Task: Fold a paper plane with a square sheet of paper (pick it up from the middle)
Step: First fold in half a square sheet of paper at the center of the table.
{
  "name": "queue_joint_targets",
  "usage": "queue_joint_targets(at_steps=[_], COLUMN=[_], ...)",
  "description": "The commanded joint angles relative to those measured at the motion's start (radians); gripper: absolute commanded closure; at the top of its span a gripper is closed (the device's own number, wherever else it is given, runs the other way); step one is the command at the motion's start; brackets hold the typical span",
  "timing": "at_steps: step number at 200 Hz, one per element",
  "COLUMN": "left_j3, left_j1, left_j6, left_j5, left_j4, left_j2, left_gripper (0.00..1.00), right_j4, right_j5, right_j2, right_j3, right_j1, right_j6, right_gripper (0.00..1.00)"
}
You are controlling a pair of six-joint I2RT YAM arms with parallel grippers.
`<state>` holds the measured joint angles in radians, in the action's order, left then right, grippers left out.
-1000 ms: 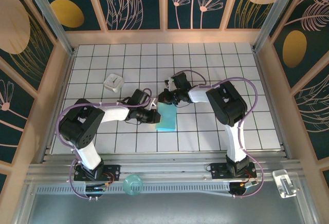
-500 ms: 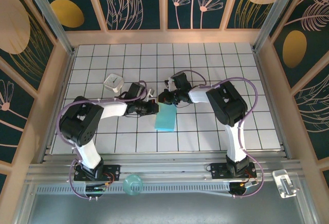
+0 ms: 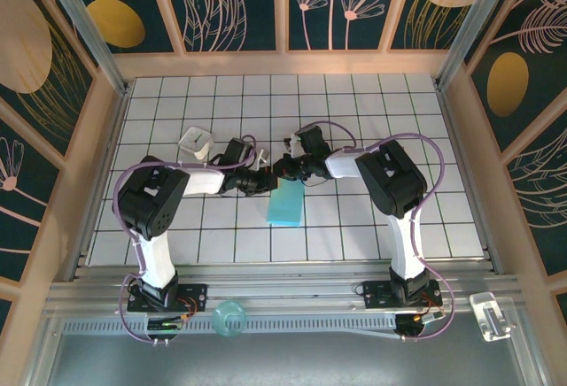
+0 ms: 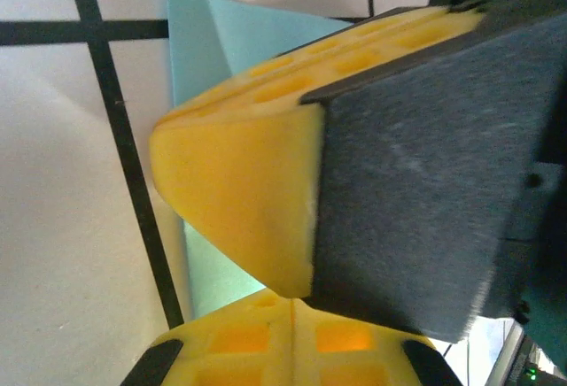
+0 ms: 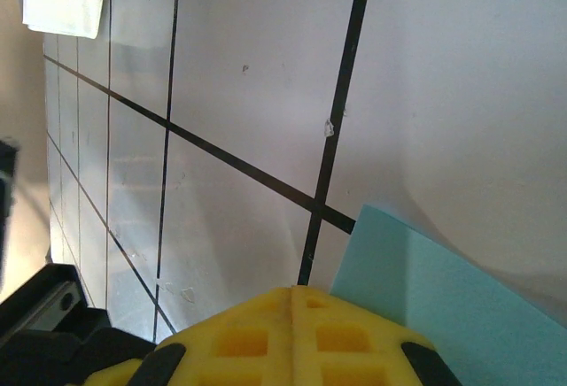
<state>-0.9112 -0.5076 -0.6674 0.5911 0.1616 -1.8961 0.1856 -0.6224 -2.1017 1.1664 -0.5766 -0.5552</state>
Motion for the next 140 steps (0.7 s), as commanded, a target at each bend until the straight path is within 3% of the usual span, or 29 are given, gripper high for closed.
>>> queue_joint_targets(at_steps=[1, 140], left_j3=[-0.01, 0.224], left_j1=[0.005, -0.021], left_j6=[-0.003, 0.065], left_j5=[0.003, 0.075], left_j4=[0.003, -0.094], left_j2=[-0.037, 0.087], left_gripper=[1.0, 1.0], right_j4=[-0.119, -0.149], right_j5=[0.102, 0.134], right_j2=[-0.037, -0.053], right_j3=[-0.048, -0.042], right_j1=[0.01, 0.011], right_j6=[0.037, 0.029], right_gripper=[1.0, 1.0])
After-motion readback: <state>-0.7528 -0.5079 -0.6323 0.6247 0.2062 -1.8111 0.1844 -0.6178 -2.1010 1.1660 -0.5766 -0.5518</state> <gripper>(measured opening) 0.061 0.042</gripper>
